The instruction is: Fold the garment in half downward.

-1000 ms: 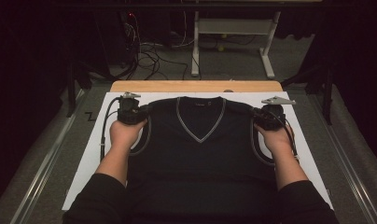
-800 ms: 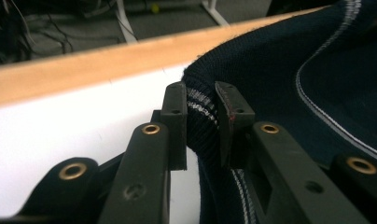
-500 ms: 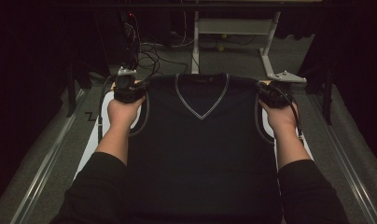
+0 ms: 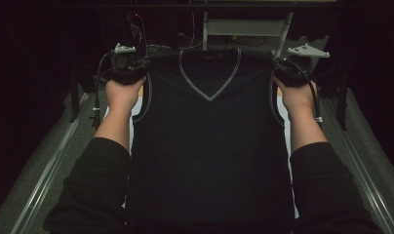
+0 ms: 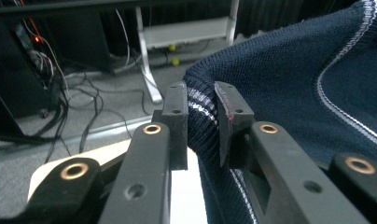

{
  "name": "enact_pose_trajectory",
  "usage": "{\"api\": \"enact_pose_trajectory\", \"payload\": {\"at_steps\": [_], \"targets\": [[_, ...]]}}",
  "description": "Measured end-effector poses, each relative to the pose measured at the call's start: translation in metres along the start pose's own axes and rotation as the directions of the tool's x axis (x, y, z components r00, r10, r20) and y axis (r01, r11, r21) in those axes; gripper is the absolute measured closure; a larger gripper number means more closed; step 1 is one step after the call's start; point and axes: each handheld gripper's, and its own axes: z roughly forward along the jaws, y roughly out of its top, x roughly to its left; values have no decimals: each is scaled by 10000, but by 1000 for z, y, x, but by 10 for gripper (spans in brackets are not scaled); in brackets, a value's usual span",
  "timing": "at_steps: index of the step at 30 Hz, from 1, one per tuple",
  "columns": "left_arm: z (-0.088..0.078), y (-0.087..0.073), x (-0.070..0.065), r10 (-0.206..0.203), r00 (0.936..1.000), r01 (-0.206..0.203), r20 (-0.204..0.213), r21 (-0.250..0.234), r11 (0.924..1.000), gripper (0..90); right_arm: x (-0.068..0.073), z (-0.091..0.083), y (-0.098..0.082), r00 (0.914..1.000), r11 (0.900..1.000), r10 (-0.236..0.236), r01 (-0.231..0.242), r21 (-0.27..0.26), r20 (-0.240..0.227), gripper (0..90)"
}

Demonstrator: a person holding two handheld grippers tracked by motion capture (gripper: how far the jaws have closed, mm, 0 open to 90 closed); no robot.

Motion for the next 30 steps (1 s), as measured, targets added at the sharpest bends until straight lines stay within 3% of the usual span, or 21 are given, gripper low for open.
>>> {"api": "enact_pose_trajectory", "payload": {"at_steps": [2,5,11,16,21,30], "targets": [[-3,5,0,-13,10000,13,-32,-222,9998,728,0,-3,12,10000,9992,53,-51,-400,55,796],[-1,0,0,-76,9999,76,69,-67,9999,728,0,-3,12,9999,9992,103,-103,-396,-21,796],[7,-31,0,-151,9994,137,306,462,9988,727,3,4,-15,9996,9998,30,-25,200,-287,796],[2,-60,-3,-300,9981,268,534,594,9979,726,8,-2,-40,9985,9990,-7,31,439,-544,795],[-14,-86,-11,-406,9958,357,817,611,9975,726,13,-23,-60,9969,9993,-24,53,366,-785,795],[-59,-138,-29,111,9900,-224,1409,784,9967,725,27,-83,-102,9904,10000,-45,47,11,-1385,795]]}}
